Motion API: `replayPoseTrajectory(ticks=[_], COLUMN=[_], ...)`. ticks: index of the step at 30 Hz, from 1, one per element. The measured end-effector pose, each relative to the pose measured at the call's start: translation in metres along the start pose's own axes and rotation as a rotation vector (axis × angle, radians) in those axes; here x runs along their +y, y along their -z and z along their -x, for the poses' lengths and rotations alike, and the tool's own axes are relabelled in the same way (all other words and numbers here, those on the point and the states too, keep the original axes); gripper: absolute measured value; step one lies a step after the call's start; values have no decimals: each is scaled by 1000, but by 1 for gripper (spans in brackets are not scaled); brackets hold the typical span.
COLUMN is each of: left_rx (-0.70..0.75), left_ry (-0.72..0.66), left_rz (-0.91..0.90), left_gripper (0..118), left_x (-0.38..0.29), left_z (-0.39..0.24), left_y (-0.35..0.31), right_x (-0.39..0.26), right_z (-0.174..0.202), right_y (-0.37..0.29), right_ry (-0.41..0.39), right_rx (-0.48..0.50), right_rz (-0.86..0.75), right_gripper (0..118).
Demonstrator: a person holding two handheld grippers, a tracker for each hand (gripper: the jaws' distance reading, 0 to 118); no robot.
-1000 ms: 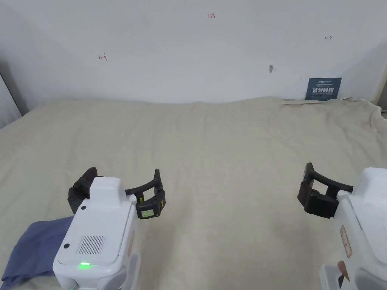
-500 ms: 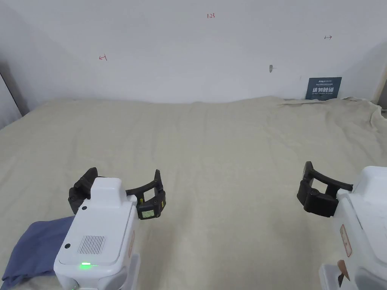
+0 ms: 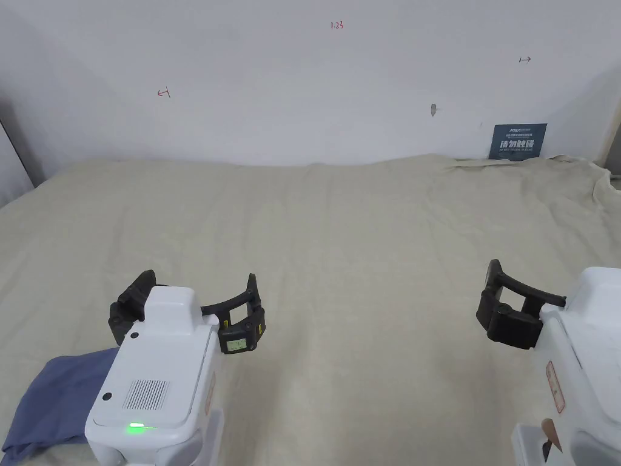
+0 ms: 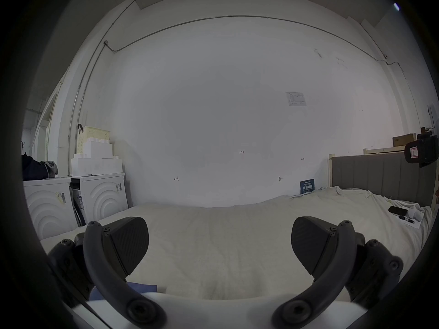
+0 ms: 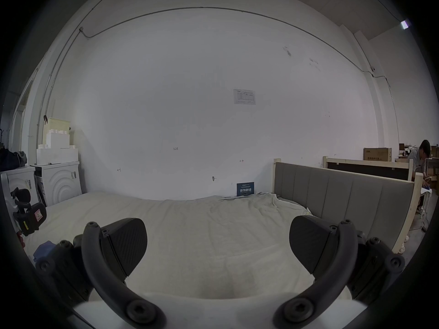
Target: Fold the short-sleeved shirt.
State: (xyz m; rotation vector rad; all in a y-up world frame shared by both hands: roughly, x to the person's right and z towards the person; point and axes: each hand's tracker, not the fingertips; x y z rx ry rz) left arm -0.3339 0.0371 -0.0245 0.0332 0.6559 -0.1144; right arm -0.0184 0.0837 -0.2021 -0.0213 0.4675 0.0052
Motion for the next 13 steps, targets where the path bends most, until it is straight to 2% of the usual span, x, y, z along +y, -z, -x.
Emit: replayPoseTrajectory(ticks=[13], left_rx=[0], left_ry=[-2], left_rz=[-2], left_gripper=[118], left_x=[1], left_z=[-1], left_y=[0], right_x=[2], right_z=[0], right_y=[-1], right_ry=[0], right_rx=[4], right_rz=[-3], right_gripper=[117])
